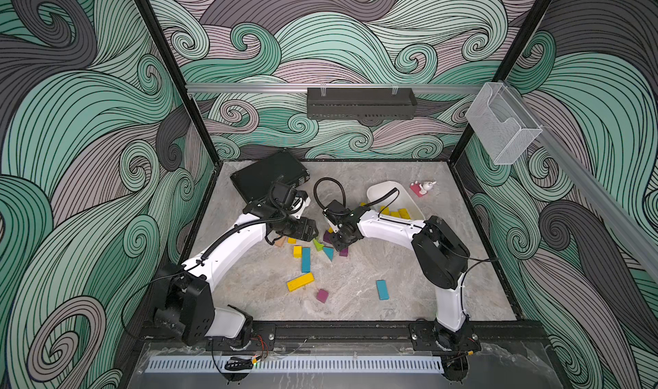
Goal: Pick out the yellow building blocks
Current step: Pick up the building block from the center of the board.
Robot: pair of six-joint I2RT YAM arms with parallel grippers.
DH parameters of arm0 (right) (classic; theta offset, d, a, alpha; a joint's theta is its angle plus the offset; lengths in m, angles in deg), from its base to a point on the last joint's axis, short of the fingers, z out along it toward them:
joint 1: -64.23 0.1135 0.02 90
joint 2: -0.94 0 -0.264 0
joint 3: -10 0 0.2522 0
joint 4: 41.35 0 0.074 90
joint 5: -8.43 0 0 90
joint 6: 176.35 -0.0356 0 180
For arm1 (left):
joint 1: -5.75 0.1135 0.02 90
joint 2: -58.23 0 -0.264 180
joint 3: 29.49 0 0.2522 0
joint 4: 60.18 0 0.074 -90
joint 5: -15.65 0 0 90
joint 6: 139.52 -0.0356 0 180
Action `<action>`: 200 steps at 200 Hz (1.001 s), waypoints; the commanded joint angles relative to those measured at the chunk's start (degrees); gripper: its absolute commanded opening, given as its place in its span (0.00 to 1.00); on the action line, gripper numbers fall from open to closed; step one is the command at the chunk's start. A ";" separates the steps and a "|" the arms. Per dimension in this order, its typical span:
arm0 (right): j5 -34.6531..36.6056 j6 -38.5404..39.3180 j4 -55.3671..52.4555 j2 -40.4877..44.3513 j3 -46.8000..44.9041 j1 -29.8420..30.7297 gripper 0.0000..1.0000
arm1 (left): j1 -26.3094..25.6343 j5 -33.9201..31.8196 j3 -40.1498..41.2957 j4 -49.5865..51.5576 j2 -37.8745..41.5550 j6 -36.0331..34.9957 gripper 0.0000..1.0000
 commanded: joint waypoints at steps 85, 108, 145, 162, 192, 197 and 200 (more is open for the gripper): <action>0.25 0.90 -1.28 4.31 0.34 0.20 0.25 | 0.68 0.76 -1.27 0.06 -0.07 0.69 0.79; 0.34 1.36 -1.36 6.22 0.08 0.22 0.24 | 0.67 0.48 -1.31 -0.12 0.30 0.57 0.79; 1.03 1.95 -1.29 9.14 -0.69 0.23 0.21 | 0.78 -0.32 -0.91 -0.64 1.20 0.40 0.79; 1.31 2.06 -1.27 10.29 -1.08 0.22 0.19 | 0.74 -0.31 -0.78 -0.81 1.32 0.44 0.79; 1.59 2.25 -1.30 12.22 -1.79 0.24 0.16 | 0.78 0.07 -0.78 -1.42 1.36 0.33 0.79; 1.59 2.30 -1.29 12.53 -1.94 0.24 0.15 | 0.78 0.05 -0.85 -1.57 1.29 0.39 0.79; 1.64 2.34 -1.29 12.77 -2.00 0.23 0.15 | 0.78 0.04 -0.91 -1.60 1.29 0.37 0.79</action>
